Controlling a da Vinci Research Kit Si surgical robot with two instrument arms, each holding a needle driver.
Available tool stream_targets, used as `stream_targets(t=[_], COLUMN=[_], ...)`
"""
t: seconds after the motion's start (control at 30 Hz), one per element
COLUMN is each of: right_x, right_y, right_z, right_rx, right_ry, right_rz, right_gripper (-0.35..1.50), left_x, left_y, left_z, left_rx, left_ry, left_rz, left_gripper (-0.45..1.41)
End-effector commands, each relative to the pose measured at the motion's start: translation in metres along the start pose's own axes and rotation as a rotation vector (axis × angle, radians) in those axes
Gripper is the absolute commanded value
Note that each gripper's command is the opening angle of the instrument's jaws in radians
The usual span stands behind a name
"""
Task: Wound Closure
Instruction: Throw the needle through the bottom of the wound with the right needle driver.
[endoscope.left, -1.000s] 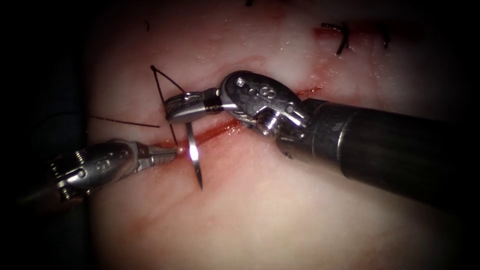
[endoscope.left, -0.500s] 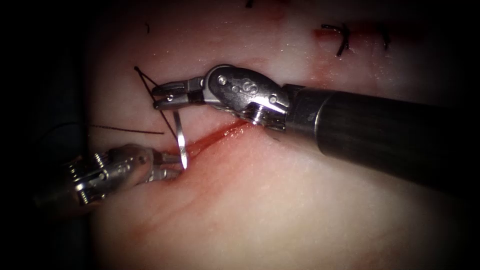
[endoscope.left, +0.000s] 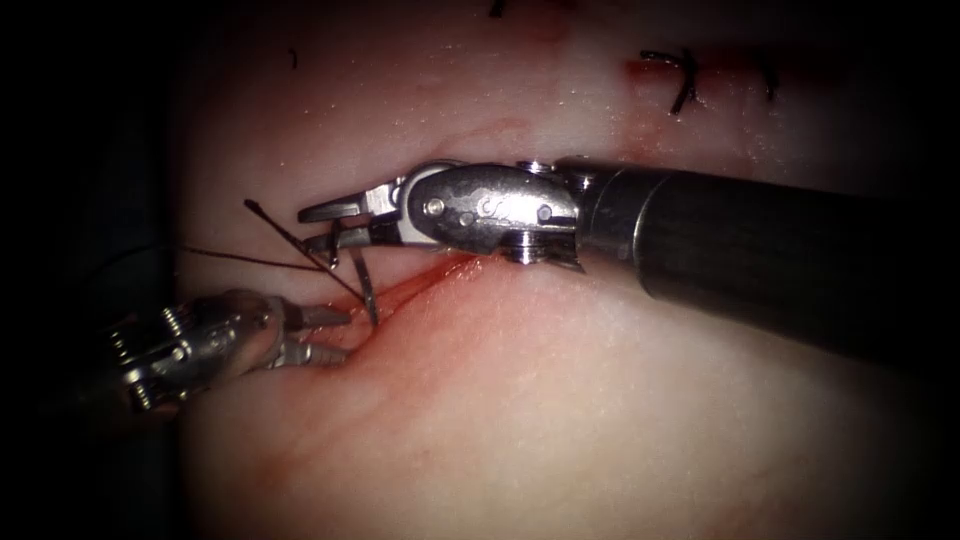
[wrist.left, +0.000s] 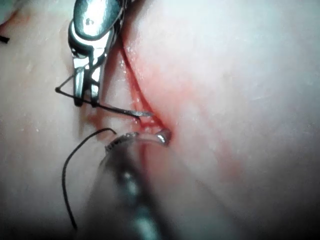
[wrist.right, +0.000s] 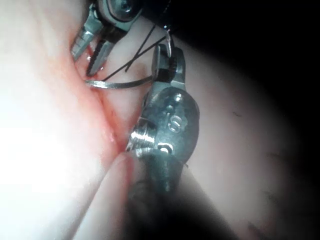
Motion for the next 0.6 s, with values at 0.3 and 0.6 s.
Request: stream_targets(t=[0.3, 0.6], right_x=[-0.0013, -0.0013], right_y=[0.0002, -0.0016], right_z=[0.0011, 0.0018], right_rx=[-0.030, -0.028], right_ry=[-0.024, -0.028], right_rz=[-0.032, -0.039], right_gripper=[-0.35, -0.35], left_x=[0.0002, 0.0004], left_y=[-0.0001, -0.0003], left_z=[0.0005, 0.0001], left_rx=[-0.001, 0.009], left_ry=[0.005, 0.021], left_rz=[-0.003, -0.009], left_gripper=[0.50, 0.50])
